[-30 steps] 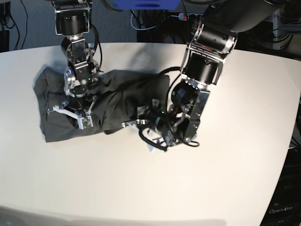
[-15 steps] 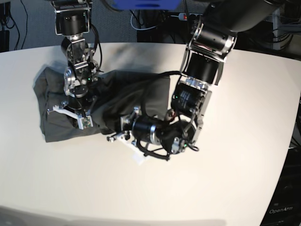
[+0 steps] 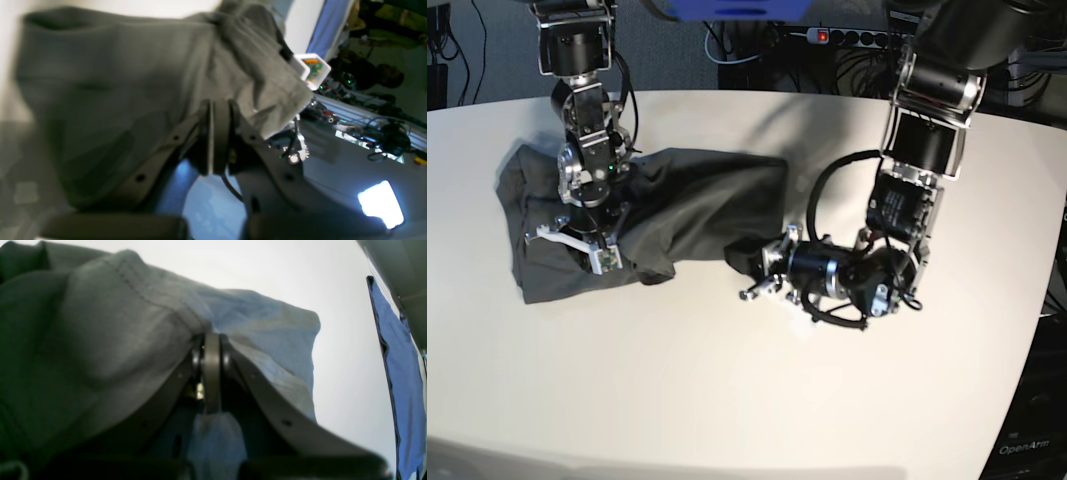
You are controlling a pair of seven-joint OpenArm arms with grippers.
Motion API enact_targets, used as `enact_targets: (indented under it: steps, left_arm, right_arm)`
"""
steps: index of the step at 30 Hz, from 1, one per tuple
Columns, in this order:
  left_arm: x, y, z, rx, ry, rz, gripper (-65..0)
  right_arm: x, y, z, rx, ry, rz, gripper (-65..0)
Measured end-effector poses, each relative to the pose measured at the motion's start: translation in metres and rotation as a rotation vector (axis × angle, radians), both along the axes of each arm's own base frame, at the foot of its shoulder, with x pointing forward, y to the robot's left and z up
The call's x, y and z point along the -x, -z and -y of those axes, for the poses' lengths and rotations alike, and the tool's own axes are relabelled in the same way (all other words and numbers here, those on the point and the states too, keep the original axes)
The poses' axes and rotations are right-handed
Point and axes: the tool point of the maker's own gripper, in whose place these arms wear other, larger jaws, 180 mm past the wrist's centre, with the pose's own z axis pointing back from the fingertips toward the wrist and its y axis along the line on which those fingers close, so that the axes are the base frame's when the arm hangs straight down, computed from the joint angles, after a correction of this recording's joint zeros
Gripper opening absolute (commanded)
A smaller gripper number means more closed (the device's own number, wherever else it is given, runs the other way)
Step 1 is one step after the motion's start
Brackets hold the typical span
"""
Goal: Fold the T-shirt properly
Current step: 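Press the folded end down and flatten it with the left gripper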
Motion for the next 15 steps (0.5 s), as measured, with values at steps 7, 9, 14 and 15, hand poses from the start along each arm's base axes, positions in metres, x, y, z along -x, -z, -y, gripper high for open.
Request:
enact_targets:
  steps: [7, 9, 14, 15]
  left_arm:
    - [0.002, -0.003, 0.012, 0.021, 0.010, 0.002, -63.1]
    - [-0.003, -0.005, 0.020, 0.036, -0.011, 0.019, -63.1]
    - [-0.004, 0.021, 0.020, -0.065, -0.020, 0.015, -63.1]
    - [0.000, 0.029, 0.020, -0.090, -0.006, 0.001, -63.1]
  right_arm:
    - [-0.001, -0.001, -0.001, -0.001, -0.004, 0.006, -64.9]
    - [0.000, -0.001, 0.000, 0.000, -0.003, 0.003, -64.9]
    - [-0.001, -0.001, -0.001, -0.002, -0.004, 0.006, -64.9]
    - [-0.001, -0.001, -0.001, -0.001, -0.005, 0.006, -64.9]
